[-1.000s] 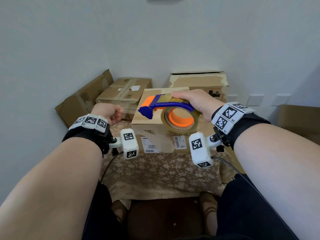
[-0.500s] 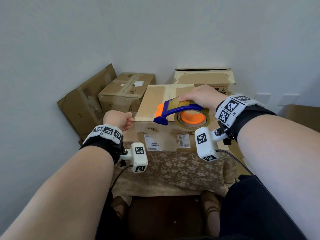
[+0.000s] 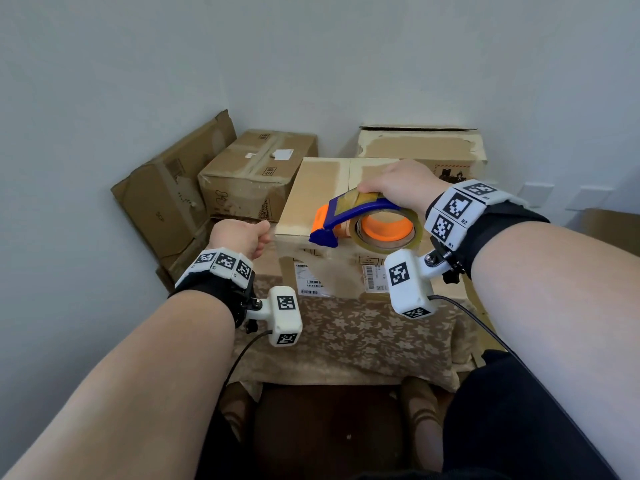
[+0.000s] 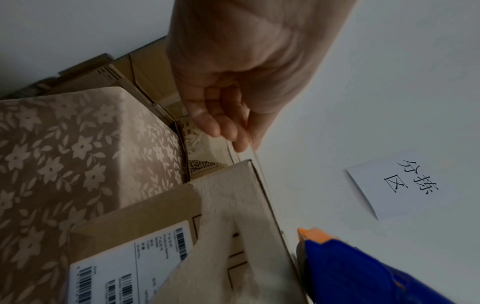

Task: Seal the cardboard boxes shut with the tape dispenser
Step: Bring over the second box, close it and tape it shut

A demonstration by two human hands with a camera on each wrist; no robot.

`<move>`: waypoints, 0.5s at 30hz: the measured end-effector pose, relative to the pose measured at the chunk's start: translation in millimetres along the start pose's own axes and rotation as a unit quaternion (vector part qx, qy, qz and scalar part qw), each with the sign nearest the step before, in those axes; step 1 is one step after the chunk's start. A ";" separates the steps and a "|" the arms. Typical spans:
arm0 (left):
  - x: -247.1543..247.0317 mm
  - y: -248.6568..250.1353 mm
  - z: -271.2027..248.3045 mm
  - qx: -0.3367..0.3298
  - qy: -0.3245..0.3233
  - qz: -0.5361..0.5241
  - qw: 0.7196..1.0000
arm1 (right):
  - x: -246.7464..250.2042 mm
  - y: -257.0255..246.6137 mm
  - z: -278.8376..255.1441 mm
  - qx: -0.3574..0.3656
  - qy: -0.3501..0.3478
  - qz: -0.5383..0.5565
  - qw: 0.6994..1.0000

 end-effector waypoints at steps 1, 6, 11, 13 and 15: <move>1.8 -1.0 0.7 0.000 0.007 0.001 1.000 | -1.8 -1.3 0.6 0.001 -0.001 -0.007 1.000; 5.7 -3.0 1.3 0.002 0.009 -0.001 1.000 | -7.9 -9.0 1.9 0.010 -0.019 -0.030 0.999; 6.5 -6.2 2.3 0.007 0.011 0.009 1.000 | -10.3 -10.7 2.7 0.016 -0.027 -0.062 0.998; 6.7 -7.2 1.7 0.010 0.012 0.011 1.000 | -10.4 -10.3 2.9 0.002 -0.024 -0.065 0.998; 5.3 -7.4 0.4 0.016 0.005 0.015 1.000 | -9.8 -12.0 3.3 -0.008 -0.019 -0.076 0.997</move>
Point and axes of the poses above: each hand's wrist, its own z-axis towards the middle knuckle, its own x-axis out of the back of the hand, y = z × x, the point moved 7 cm from there along z, towards the middle knuckle, and after that the axes turned 11 degrees about z, right-handed, at the moved point
